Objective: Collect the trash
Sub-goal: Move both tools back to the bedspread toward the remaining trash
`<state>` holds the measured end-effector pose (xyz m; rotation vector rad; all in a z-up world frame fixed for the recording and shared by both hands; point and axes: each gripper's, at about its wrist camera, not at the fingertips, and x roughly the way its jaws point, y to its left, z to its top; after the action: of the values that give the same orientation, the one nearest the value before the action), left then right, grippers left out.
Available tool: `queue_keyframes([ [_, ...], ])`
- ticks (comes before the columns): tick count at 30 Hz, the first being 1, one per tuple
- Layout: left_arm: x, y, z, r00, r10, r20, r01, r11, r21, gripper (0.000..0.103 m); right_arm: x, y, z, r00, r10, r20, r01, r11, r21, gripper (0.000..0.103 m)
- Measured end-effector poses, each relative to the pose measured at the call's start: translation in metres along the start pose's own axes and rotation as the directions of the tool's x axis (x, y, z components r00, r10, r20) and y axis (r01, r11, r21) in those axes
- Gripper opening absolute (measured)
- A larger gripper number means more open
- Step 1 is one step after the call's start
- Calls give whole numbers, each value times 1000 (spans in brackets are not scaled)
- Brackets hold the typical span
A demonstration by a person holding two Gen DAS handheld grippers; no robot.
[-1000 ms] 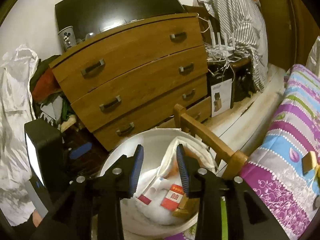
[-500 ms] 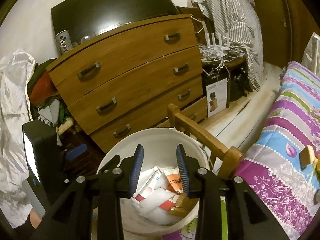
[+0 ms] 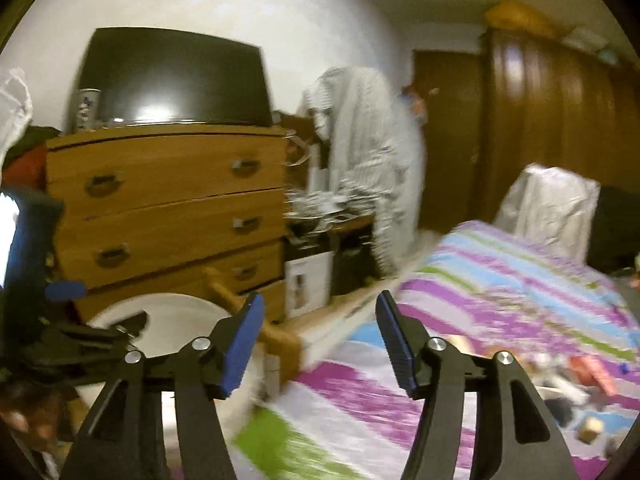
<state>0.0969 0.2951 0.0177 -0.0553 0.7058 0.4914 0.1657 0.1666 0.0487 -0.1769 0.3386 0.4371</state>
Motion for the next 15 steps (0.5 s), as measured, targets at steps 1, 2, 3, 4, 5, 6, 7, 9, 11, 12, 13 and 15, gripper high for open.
queue_keyframes([
  [1,-4,-13,-1,1000,-16,5,16,1000,13,92,-5,-13,-8,1000,-29,6,29,1000,1,67],
  [2,-7,-24,-2,999,-32,8,32,999,23,92,-8,-25,-14,999,-47,3,47,999,6,68],
  [3,-10,-39,-4,998,-54,12,53,998,38,93,-11,-37,-22,998,-67,-6,67,998,16,68],
  [4,-12,-52,-6,997,-71,12,71,996,53,93,-16,-56,-33,996,-90,-25,91,995,40,69],
  [5,-14,-62,-8,996,-85,10,84,994,67,93,-19,-69,-41,994,-100,-37,102,993,55,70],
  [6,-14,-74,-9,995,-99,4,99,991,86,93,-23,-82,-49,992,-114,-52,118,991,70,70],
  [7,-13,-93,-14,993,-119,-7,119,986,117,93,-27,-100,-61,988,-134,-73,140,986,90,71],
  [9,-12,-114,-20,989,-146,-25,148,978,147,94,-35,-131,-81,981,-156,-116,170,977,125,74],
  [11,-9,-141,-31,981,-183,-61,191,965,178,93,-42,-168,-105,970,-177,-166,203,966,158,75],
  [12,-7,-151,-35,977,-198,-77,209,960,189,94,-46,-183,-114,965,-187,-185,218,962,166,75],
  [13,-5,-164,-40,972,-215,-98,231,952,200,94,-49,-207,-127,954,-209,-215,247,955,167,78],
  [15,-1,-183,-50,964,-235,-126,258,942,214,94,-46,-233,-141,935,-239,-261,284,948,147,82],
])
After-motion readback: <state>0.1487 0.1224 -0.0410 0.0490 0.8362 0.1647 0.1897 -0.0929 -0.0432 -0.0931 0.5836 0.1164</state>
